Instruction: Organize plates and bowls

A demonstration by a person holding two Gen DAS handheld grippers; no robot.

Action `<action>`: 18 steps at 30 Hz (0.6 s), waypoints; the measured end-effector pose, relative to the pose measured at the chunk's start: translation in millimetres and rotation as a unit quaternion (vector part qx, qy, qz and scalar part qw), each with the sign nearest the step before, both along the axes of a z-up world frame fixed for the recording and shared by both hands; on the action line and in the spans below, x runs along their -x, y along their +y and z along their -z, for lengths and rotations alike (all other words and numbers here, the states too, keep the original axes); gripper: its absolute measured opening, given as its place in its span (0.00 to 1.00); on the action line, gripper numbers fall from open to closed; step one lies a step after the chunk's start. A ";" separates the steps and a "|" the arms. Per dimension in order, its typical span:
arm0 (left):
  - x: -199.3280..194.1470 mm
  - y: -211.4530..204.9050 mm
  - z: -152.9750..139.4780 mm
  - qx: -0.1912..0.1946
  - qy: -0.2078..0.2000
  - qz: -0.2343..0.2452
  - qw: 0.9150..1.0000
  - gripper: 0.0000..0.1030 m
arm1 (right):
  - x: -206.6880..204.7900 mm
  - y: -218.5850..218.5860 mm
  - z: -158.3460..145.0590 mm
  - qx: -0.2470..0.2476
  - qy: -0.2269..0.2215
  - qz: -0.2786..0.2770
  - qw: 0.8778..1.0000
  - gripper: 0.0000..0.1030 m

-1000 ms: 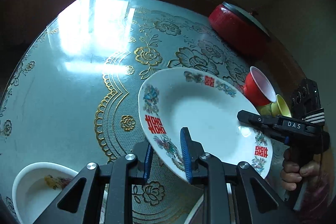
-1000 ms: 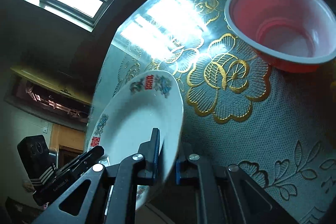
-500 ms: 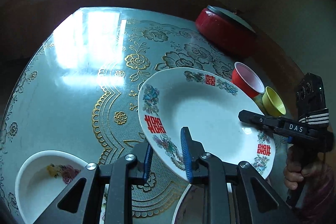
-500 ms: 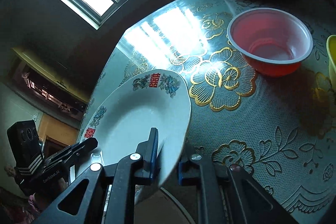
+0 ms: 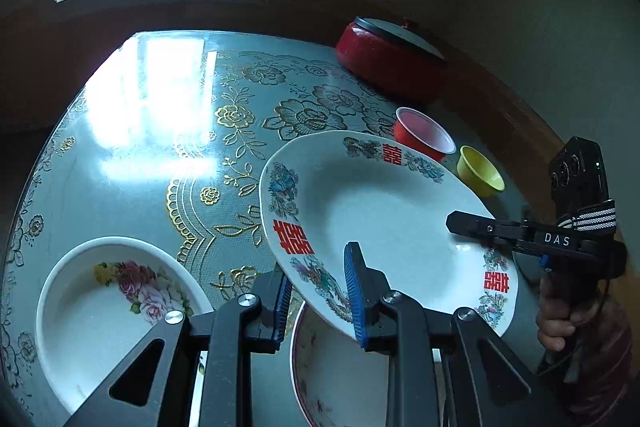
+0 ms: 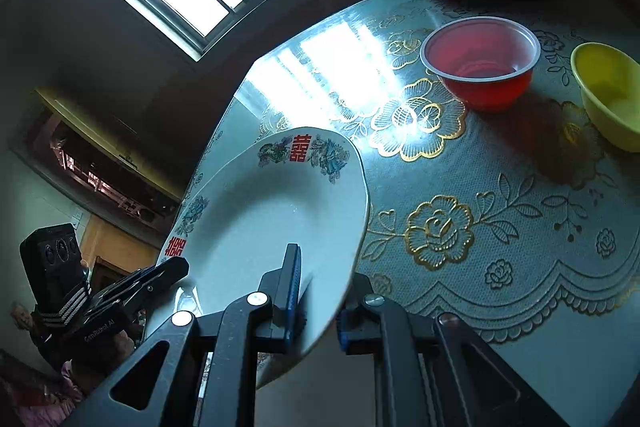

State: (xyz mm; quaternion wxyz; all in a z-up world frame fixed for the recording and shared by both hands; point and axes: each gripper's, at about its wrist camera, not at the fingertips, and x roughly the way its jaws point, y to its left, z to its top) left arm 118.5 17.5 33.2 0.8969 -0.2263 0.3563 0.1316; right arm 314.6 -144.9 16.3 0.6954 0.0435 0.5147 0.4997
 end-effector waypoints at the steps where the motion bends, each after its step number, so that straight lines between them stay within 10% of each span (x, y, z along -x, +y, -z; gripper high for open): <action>1: 2.7 -2.8 -0.9 0.002 -0.002 0.003 1.000 0.25 | 3.3 -3.0 -1.6 0.001 -0.001 -0.001 1.000 0.13; 18: 46.5 -53.6 -14.6 0.007 -0.028 0.059 0.998 0.26 | 57.8 -68.7 -22.1 0.008 -0.023 0.039 0.999 0.14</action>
